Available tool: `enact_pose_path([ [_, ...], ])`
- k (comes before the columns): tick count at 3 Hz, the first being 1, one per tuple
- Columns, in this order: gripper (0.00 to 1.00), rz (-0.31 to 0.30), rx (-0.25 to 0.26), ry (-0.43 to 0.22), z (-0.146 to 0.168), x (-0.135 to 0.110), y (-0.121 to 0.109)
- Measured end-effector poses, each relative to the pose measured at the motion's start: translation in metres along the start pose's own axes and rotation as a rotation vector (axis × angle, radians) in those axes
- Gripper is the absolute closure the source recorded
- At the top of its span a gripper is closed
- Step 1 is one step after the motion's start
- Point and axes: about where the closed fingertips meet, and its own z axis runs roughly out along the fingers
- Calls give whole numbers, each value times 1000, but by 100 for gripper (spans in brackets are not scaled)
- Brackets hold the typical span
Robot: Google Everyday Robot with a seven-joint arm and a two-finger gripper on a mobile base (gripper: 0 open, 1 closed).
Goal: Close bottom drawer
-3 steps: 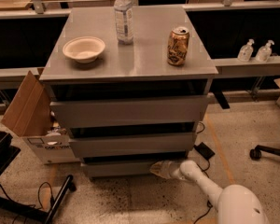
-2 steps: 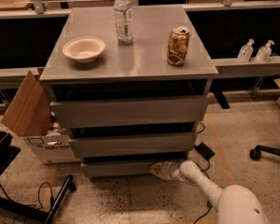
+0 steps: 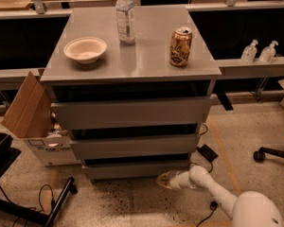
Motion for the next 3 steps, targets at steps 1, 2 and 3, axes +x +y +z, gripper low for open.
enact_pose_path([
  [1, 100, -114, -110, -19, -22, -8, 31],
  [2, 100, -113, -107, -12, -21, -10, 28],
  [3, 100, -147, -123, 127, -61, 21, 23],
])
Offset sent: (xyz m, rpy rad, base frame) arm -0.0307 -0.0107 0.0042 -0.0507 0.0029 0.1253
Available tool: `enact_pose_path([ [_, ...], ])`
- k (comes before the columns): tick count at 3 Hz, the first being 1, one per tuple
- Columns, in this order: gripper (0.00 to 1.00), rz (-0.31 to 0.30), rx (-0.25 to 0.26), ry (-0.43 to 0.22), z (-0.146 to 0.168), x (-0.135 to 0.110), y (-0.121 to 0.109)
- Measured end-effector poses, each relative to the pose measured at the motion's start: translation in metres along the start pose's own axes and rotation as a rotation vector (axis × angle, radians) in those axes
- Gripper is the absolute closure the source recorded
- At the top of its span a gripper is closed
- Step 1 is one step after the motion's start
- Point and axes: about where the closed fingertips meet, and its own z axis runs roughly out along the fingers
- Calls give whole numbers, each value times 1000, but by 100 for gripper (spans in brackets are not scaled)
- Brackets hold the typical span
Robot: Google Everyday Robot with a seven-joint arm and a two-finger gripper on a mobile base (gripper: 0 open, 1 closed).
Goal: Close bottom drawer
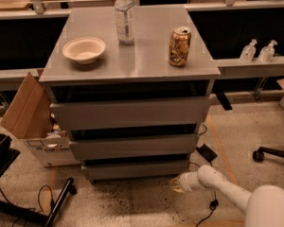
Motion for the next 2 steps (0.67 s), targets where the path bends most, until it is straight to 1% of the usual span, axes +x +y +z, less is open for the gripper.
enact_pose_path([
  [1, 100, -185, -68, 228, -46, 25, -36],
  [2, 100, -438, -77, 372, -78, 4, -113],
])
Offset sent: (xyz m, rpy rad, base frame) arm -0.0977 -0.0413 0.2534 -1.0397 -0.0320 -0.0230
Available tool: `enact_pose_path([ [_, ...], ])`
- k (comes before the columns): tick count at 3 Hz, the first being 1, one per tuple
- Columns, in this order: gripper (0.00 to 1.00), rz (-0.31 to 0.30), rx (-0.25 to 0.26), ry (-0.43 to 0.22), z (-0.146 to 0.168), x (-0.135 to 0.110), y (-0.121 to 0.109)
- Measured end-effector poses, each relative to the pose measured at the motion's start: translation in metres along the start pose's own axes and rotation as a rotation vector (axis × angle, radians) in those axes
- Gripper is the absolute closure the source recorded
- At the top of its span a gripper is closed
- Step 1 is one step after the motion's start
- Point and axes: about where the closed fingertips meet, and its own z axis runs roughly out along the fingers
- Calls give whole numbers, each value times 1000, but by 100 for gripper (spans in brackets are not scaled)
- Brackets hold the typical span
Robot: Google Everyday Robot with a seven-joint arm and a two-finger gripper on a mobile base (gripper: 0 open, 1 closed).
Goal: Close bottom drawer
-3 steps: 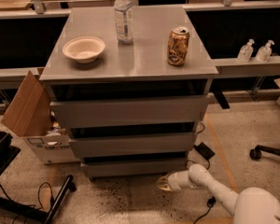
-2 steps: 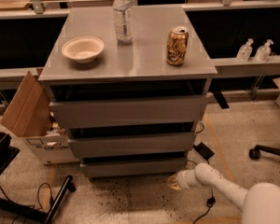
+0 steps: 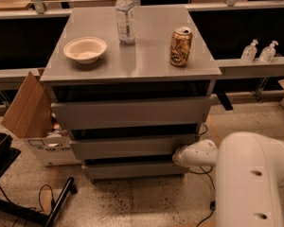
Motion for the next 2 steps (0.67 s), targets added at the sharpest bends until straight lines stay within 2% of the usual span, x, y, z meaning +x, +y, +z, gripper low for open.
enact_pose_path([
  [1, 100, -121, 32, 59, -32, 5, -36],
  [2, 100, -121, 32, 59, -33, 4, -33],
])
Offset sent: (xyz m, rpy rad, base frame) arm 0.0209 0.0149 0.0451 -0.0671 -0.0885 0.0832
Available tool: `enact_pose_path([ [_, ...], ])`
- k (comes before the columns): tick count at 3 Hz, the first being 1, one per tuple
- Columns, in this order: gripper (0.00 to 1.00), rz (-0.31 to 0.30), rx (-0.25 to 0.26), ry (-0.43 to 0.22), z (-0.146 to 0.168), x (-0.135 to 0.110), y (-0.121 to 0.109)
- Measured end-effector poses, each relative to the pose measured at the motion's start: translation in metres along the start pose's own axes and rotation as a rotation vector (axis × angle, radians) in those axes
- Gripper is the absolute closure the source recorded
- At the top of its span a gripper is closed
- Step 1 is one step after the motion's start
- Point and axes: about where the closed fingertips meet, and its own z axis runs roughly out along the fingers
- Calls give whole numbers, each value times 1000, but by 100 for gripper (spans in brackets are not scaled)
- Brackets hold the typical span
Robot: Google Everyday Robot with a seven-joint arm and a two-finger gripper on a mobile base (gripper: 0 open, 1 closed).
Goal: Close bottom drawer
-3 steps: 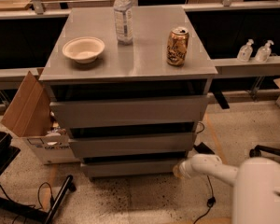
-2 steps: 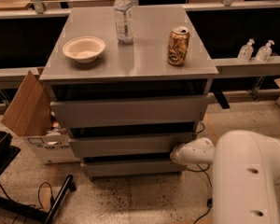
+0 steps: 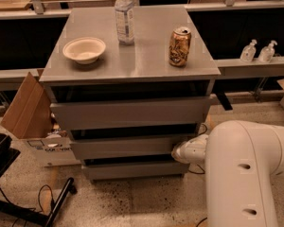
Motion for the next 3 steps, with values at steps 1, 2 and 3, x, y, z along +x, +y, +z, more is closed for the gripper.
enact_pose_path([
  [1, 100, 0, 0, 0, 0, 0, 0],
  [2, 100, 0, 0, 0, 0, 0, 0],
  [3, 100, 69, -106, -24, -13, -12, 61],
])
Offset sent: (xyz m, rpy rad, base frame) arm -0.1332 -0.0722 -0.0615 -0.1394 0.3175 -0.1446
